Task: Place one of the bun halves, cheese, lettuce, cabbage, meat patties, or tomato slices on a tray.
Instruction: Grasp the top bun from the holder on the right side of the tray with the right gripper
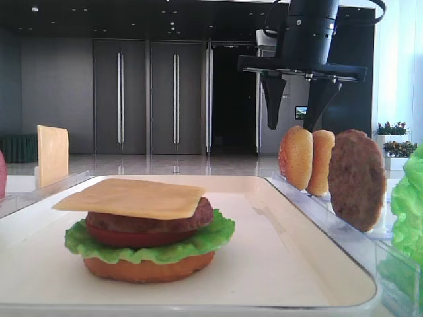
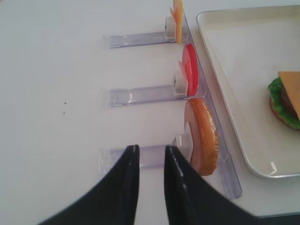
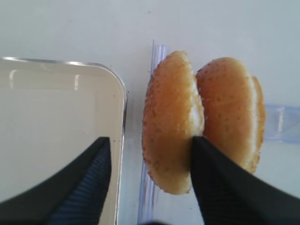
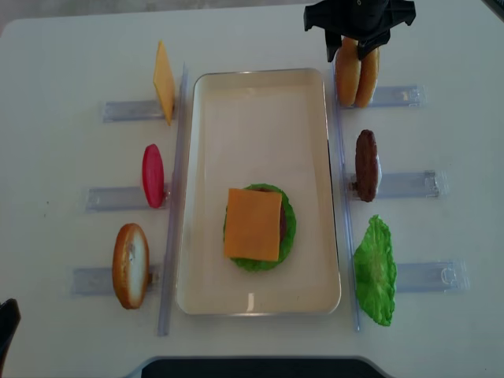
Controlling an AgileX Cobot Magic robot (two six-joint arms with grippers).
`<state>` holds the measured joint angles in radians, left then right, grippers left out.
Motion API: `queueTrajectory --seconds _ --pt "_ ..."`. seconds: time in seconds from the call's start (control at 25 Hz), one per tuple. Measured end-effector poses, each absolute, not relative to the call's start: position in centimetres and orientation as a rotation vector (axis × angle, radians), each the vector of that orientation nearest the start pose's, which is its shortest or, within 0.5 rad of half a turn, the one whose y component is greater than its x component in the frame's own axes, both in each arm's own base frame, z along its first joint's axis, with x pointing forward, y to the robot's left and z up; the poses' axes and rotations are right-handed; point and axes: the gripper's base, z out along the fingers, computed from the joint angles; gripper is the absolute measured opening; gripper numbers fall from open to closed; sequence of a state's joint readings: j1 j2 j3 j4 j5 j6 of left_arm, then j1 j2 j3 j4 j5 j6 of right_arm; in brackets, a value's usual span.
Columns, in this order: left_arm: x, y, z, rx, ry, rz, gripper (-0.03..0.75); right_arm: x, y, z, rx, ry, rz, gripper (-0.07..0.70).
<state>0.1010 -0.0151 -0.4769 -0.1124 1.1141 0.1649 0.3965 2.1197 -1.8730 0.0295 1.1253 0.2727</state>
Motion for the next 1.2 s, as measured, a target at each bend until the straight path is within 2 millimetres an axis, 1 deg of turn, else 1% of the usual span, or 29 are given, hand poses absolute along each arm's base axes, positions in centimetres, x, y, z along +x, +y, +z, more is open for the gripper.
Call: queueTrajectory --seconds 0.2,0.4,0.72,0.88,1.2 --pt "-0.62 -0.98 26.70 0.075 2.099 0.024 0.140 42.07 17.61 23.75 -0.178 2.875 0.130 0.376" --pt "-0.62 -0.98 26.70 0.075 2.099 0.024 0.140 42.22 17.40 23.00 -0.192 2.899 0.075 0.310" --pt "-0.62 -0.98 26.70 0.075 2.099 0.024 0.140 42.31 17.44 23.08 -0.193 2.891 0.078 0.281" --pt "-0.62 -0.98 26.70 0.075 2.099 0.024 0.140 42.33 17.45 23.09 -0.202 2.887 0.078 0.174" --pt "-0.62 -0.98 26.70 0.075 2.099 0.024 0.140 42.14 17.61 23.27 -0.224 2.893 0.084 0.157"
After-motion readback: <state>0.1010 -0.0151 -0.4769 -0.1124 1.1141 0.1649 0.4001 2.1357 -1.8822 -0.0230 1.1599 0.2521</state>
